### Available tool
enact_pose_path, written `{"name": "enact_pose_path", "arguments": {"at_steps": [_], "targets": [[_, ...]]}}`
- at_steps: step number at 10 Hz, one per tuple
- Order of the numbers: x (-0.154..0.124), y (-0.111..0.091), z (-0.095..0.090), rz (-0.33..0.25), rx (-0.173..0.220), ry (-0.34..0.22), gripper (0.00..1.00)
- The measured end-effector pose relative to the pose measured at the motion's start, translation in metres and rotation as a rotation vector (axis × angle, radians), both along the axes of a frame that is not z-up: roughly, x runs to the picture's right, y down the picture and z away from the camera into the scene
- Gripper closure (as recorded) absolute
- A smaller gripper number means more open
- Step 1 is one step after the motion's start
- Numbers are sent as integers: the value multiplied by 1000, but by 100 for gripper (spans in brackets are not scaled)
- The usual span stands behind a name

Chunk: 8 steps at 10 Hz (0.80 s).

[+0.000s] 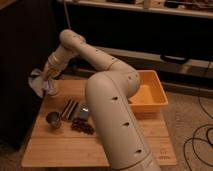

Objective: Place towel in paper cup

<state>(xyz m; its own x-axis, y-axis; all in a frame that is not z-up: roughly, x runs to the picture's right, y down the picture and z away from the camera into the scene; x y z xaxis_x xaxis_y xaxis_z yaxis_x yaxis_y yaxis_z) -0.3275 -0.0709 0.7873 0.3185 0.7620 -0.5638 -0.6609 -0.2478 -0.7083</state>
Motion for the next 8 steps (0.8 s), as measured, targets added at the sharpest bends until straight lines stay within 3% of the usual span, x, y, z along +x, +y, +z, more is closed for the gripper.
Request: {"name": "enact_pose_path", "arguments": {"at_steps": [2,5,6,8], "targets": [[-10,-3,6,19,54,14,100],[-20,-10,11,99,164,67,100],[-18,-13,15,120,183,88,100],[-22,-14,21,133,179,110,100]]}}
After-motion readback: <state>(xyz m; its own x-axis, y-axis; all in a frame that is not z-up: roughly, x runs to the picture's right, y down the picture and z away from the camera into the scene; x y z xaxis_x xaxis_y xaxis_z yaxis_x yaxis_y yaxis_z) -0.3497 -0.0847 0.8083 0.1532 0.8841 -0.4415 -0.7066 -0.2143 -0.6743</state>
